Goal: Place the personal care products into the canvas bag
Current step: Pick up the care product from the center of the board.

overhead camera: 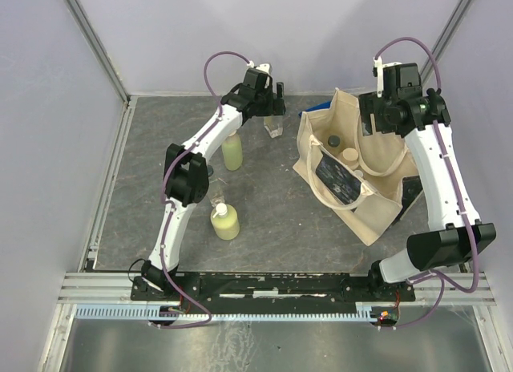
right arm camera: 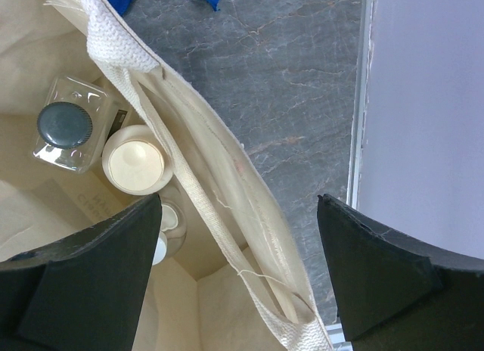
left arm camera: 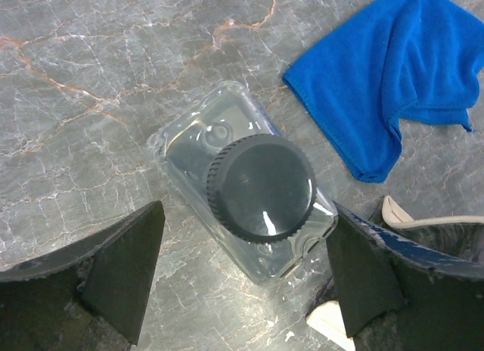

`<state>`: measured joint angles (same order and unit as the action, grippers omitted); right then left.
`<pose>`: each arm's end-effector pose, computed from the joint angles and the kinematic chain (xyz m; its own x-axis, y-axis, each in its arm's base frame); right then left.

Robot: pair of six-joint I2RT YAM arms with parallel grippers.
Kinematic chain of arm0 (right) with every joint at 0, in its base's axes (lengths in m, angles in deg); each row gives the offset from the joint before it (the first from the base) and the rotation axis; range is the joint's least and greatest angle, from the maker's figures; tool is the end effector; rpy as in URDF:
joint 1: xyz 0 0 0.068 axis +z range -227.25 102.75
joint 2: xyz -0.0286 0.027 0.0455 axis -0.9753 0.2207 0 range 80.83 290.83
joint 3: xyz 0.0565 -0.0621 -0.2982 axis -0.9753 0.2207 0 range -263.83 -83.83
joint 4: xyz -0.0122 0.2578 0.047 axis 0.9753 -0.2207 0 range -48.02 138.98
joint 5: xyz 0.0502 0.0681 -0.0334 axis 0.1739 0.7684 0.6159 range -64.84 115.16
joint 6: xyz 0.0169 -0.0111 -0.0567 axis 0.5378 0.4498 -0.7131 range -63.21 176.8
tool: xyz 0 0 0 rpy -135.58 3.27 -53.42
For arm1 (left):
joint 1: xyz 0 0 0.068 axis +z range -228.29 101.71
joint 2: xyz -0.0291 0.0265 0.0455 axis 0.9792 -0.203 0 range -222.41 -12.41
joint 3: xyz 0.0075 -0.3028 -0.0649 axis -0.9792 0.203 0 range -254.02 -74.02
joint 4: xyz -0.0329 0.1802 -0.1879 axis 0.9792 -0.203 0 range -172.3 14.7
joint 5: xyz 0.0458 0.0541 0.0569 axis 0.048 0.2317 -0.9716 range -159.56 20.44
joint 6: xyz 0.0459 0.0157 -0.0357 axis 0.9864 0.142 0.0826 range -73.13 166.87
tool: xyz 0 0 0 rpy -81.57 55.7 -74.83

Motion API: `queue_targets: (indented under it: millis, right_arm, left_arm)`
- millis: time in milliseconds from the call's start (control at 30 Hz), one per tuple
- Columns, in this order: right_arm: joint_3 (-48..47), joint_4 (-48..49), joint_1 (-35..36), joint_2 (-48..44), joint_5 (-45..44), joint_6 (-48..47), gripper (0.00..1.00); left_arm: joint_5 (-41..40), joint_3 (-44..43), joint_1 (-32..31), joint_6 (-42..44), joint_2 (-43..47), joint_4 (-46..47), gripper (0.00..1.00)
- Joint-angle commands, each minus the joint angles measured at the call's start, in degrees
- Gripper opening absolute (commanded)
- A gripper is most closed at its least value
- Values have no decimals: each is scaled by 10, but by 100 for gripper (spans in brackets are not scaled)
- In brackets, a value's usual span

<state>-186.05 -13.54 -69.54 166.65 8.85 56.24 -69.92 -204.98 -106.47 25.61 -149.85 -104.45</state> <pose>0.2969 0.0275 0.4575 -0.7149 -0.1061 -0.6911 0.0574 0.9762 -0.2092 0.5202 -0.2785 0.2806 -0.6482 -0.0640 -0.7588 0.2498 0.9234 -0.2913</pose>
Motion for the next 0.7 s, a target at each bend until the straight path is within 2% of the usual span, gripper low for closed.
queue_targets:
  millis: [0,233,667]
  right_arm:
    - [-12,26,-4,4,12,-8,91]
    - [-11,28,-5,9,14,-9,91]
    - [-5,29,-6,8,17,-7,91]
  left_arm:
    - [-46,1,6,0,-4,21,86]
    - [-66,2,6,31,8,6,71]
    - [-90,18,6,120,28,-34,66]
